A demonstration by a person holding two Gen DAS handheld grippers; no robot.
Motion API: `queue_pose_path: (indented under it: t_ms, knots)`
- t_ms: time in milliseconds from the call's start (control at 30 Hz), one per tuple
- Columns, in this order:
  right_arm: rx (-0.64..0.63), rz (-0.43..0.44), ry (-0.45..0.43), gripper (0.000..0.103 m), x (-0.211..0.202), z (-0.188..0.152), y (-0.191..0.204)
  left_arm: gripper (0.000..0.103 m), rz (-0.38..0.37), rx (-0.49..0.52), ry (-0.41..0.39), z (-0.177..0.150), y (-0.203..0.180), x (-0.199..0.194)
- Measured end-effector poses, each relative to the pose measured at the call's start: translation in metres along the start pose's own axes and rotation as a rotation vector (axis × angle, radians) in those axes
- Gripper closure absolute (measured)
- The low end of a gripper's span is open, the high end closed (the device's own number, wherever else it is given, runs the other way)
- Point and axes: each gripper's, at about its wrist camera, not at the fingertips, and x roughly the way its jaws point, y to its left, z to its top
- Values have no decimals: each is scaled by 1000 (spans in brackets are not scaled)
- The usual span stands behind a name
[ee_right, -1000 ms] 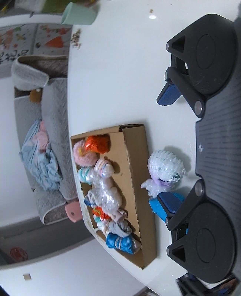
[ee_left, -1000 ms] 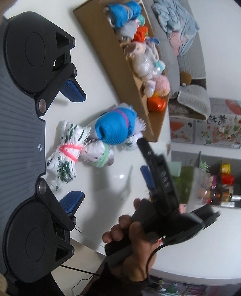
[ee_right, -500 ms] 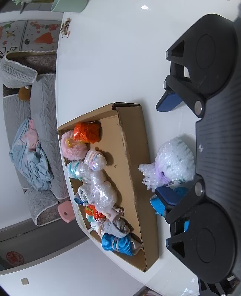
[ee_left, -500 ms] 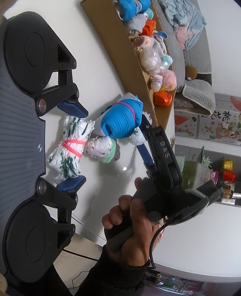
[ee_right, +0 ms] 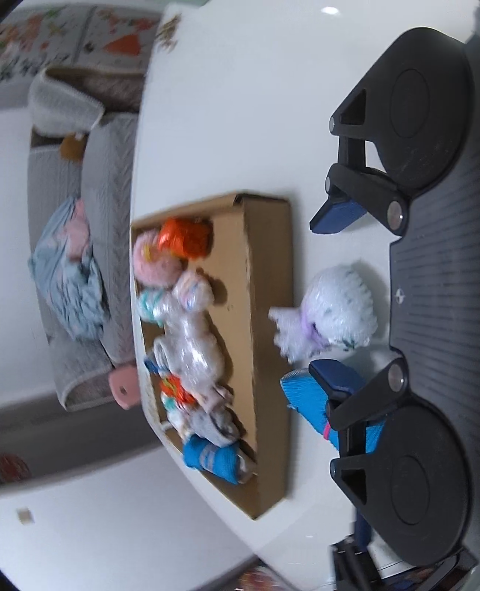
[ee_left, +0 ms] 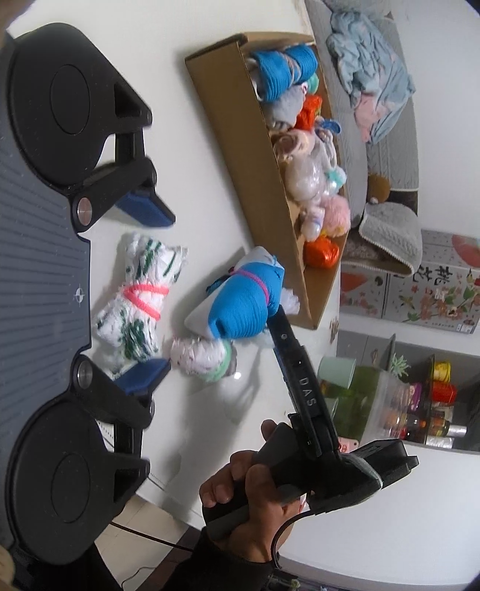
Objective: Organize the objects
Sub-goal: 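Grasp the white patterned sock with the left tool while the right grasps the white bubble-wrap bundle, then carry the white sock and bubble-wrap bundle into the tray and open both tools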
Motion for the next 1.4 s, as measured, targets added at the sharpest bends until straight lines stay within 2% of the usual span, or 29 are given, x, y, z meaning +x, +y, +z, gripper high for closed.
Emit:
queue_pose_path:
  t_ms: [67,100,133,267,333,567,667,867,933,1067,1167,1400]
  knots:
    - [-41,5,24,39,6,1,3,18,7,13,-3,-2,-1,-1]
    - [-53,13,37,48,9,1,4,18,8,16,-5,-3,-2,-2]
    - [-63,27,50,52,12,0,5,17,9,19,-8,-4,-2,-3]
    - [-70,47,35,62,7,-6,5,19,12,41,-15,-7,-4,-3]
    - [-58,49,24,63,2,-8,2,30,2,57,-19,-6,-7,-3]
    - [-39,37,-23,64,-28,1,-9,32,18,37,-37,6,-4,-14]
    - [-52,21,-63,64,-43,23,-9,31,65,-4,-67,31,7,-24]
    - [-117,94,-130,63,-51,83,20,31,197,-49,-92,93,37,-23]
    - [-140,122,-131,63,-45,99,32,31,230,-62,-82,111,50,-16]
    - [-170,144,-97,63,-22,120,46,31,249,-116,-52,135,71,-4]
    - [-179,149,-57,63,-3,125,49,31,242,-127,-3,142,80,11]
    - [-183,170,41,63,27,121,48,31,138,-237,130,136,104,43]
